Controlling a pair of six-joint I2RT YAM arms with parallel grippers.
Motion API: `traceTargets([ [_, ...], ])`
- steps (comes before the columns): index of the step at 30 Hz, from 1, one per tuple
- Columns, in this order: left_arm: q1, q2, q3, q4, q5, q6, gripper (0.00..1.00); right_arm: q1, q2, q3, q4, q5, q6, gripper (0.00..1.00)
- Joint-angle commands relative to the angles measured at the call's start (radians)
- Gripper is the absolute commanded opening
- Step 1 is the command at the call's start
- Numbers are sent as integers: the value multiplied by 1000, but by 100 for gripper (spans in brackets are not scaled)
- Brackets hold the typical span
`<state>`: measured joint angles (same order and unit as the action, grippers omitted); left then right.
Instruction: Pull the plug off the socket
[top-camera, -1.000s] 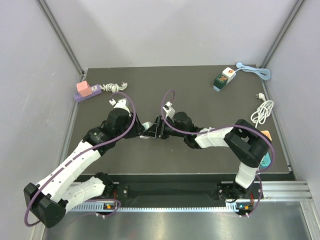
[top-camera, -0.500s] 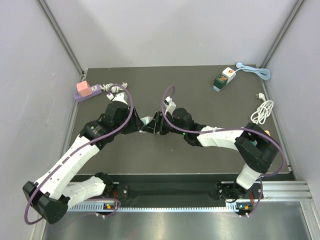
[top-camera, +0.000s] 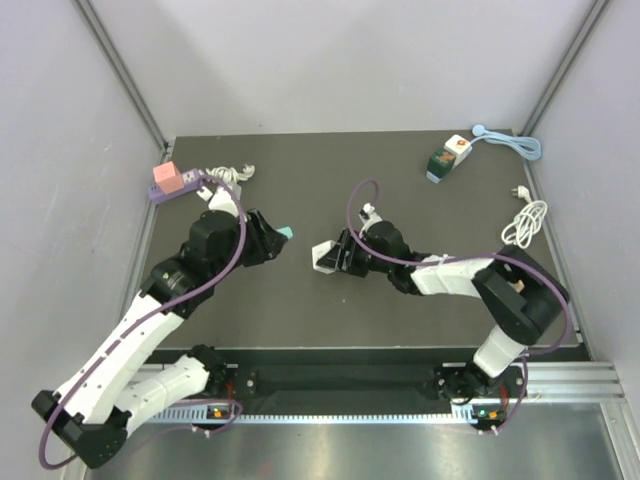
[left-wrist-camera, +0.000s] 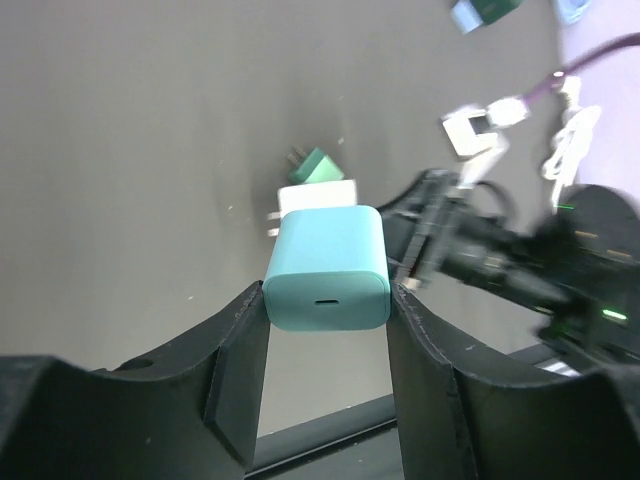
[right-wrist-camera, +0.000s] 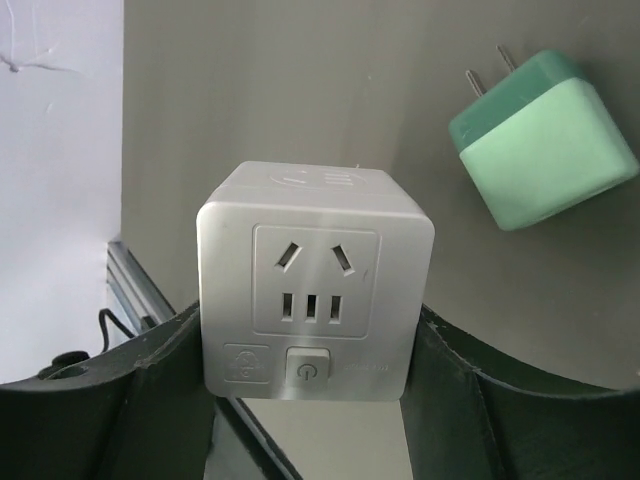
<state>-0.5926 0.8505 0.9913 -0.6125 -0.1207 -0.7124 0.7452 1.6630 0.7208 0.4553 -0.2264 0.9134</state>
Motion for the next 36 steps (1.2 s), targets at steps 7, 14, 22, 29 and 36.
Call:
traceTargets([
  [7,-3,212,15,45,153,5,0,-108,-388,-7,-269,220,-206,0],
  [14,-7,387,3,180,229,24,0,-240,-688,-87,-423,266,-298,0],
  [22,-84,305,-291,597,-94,116,0,-265,-795,-176,-431,196,-294,0],
  [29,-125,370,-436,908,-191,192,0,-264,-766,-185,-383,128,-280,0],
  [36,-139,513,-395,976,-180,231,0,-262,-714,-208,-323,62,-254,0],
])
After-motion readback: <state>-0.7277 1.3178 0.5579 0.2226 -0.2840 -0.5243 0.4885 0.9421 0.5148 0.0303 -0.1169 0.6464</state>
